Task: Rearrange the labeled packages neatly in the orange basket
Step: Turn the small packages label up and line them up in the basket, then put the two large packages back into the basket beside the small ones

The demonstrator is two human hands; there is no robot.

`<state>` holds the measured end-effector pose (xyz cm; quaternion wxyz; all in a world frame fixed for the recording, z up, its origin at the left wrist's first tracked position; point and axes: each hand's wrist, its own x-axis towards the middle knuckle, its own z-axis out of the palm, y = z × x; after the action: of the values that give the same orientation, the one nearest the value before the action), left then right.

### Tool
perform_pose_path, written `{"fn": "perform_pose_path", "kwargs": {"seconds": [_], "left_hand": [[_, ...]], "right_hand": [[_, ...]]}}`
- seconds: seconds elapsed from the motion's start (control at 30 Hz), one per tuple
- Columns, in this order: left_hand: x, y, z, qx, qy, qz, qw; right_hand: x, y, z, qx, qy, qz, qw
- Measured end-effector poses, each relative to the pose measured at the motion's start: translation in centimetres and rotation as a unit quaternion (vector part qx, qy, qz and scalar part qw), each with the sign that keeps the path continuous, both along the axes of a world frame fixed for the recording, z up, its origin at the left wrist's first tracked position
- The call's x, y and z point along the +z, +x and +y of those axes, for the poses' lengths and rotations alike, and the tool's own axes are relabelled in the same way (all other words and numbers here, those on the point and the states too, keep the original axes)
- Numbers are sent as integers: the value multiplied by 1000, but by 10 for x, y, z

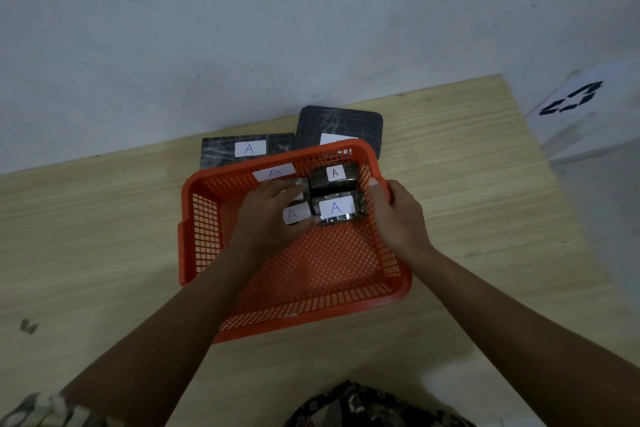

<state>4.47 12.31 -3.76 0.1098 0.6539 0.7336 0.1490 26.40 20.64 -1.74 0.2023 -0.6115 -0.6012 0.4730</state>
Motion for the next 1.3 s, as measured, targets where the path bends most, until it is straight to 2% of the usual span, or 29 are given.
{"fn": "perform_pose_path", "kwargs": {"seconds": [0.13,0.27,0.43,0.53,0.73,0.9,1.07,1.13,1.3], "left_hand": [[10,-11,31,24,95,24,995],[10,-35,57,31,40,42,998],[3,-55,70,8,-39,5,999],[0,-55,72,27,-37,29,999],[-1,-53,71,34,-23,58,997],[-1,-52,71,32,-5,71,997],[-1,-51,70,29,-1,60,998],[-1,-52,70,29,-5,56,998],[4,-53,70,15,-18,36,999]], "right_hand": [[11,-7,24,-44,1,5,999],[15,-28,70,-72,-4,-20,997],[-1,-55,114,-113,-110,-6,988],[-11,-64,128,-147,-174,18,974],[-16,-71,141,-147,-234,27,961],[-13,-69,141,-151,-269,81,948],[-2,-63,130,-166,-237,188,939],[6,-63,125,-177,-172,235,940],[35,-61,118,-185,24,263,947]]}}
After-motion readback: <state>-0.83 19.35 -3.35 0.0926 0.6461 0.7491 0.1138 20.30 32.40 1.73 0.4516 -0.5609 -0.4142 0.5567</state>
